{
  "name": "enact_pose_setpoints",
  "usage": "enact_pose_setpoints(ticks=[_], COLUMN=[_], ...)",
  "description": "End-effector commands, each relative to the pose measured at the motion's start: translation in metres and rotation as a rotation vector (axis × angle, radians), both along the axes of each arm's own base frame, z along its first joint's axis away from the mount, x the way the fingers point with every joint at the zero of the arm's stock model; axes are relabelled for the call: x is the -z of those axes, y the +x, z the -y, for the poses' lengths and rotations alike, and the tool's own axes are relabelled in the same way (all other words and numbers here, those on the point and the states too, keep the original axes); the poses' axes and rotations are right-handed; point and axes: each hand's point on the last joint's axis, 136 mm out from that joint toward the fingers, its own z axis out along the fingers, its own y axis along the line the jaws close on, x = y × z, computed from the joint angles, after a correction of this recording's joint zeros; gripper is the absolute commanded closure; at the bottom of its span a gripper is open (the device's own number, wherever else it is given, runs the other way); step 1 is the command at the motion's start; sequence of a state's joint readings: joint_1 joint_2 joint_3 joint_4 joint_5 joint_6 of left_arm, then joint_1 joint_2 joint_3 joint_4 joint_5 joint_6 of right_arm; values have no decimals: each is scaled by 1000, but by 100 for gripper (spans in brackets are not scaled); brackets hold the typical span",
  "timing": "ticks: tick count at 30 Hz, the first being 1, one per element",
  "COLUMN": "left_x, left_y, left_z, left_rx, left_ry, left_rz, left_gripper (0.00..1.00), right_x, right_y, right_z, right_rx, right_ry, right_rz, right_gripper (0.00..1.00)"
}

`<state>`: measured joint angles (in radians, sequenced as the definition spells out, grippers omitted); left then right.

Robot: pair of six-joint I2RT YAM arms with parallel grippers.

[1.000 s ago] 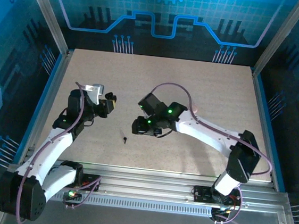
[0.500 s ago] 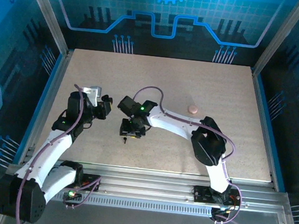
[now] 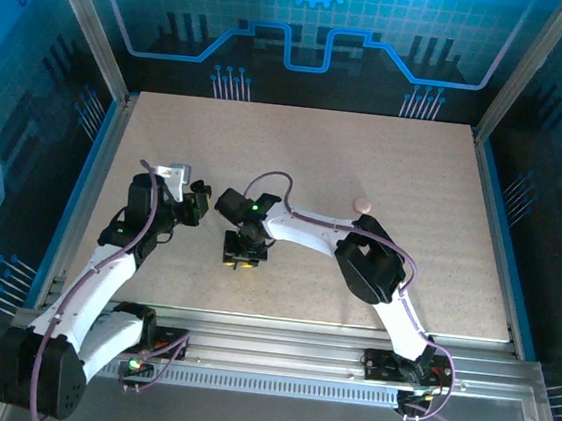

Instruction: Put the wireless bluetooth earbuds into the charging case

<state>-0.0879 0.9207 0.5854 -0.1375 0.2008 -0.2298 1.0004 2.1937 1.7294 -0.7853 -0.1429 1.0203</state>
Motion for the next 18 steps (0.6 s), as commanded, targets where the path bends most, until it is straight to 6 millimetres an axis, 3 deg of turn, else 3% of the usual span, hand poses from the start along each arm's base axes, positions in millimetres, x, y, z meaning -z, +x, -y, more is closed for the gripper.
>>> enact_pose_setpoints(ticks=[1, 18], left_x=[1, -8], left_y=[-1, -1], left_z=[-5, -2], left_rx=[-10, 5], left_ry=[19, 13], left_rz=[9, 50], left_gripper=[92, 91], right_x=[1, 18], right_y=[-1, 13], right_z=[-5, 1], right_rx=[-14, -30], right_ry=[-2, -61], right_rz=[-6, 46], right_gripper=[67, 69])
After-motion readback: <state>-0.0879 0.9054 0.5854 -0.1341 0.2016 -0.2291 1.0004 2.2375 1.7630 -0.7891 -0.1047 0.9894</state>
